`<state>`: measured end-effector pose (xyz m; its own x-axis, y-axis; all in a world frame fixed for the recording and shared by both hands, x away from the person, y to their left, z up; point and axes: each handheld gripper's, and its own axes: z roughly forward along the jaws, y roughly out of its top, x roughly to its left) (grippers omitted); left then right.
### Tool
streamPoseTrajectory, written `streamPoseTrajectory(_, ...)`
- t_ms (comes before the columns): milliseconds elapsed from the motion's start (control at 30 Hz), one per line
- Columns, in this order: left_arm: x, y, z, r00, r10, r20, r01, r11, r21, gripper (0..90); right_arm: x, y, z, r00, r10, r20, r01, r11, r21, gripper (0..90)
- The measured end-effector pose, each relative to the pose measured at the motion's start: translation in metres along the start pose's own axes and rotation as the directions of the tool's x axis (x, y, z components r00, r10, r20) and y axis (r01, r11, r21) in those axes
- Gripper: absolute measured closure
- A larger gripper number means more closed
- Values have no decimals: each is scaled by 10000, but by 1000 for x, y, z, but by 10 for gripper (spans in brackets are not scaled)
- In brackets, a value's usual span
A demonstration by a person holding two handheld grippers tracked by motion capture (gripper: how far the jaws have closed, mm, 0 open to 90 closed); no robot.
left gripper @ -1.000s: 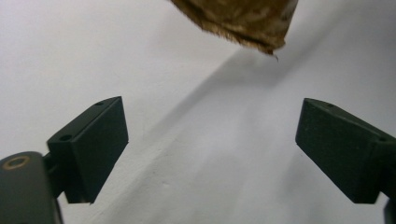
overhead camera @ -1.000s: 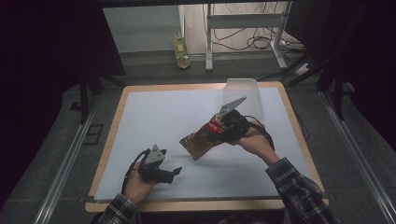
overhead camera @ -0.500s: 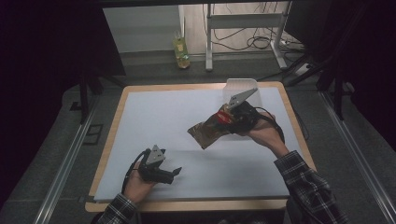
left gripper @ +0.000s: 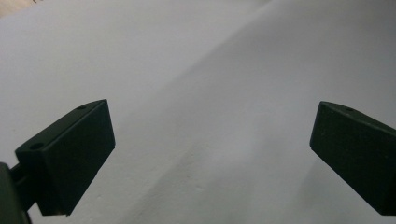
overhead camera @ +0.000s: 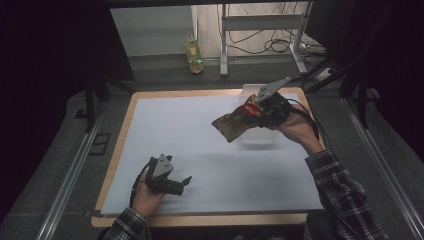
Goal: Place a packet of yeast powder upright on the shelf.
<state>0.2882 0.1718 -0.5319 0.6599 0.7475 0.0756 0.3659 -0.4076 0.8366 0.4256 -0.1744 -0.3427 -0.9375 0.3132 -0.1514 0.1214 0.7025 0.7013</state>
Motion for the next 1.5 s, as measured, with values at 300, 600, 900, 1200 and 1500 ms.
streamPoseTrajectory(300,0,0,1,10000,-18,36,18,10000,9,1,-25,5,-25,9961,-454,752,425,9984,385,697)
streamPoseTrajectory(600,0,-1,1,9999,-13,106,12,10000,57,2,-50,-2,-41,9865,-857,1395,758,9943,746,699)
streamPoseTrajectory(900,1,-1,2,9999,-24,101,23,9999,111,2,-74,-15,-37,9766,-1162,1810,917,9861,1385,700)
streamPoseTrajectory(1200,2,-2,2,9999,-61,100,60,9999,123,3,-94,-25,-23,9705,-1844,1551,1509,9670,2051,701)
streamPoseTrajectory(1500,2,-2,2,9999,-57,121,55,9998,209,4,-101,-29,-9,9600,-2663,859,2351,9341,2686,701)
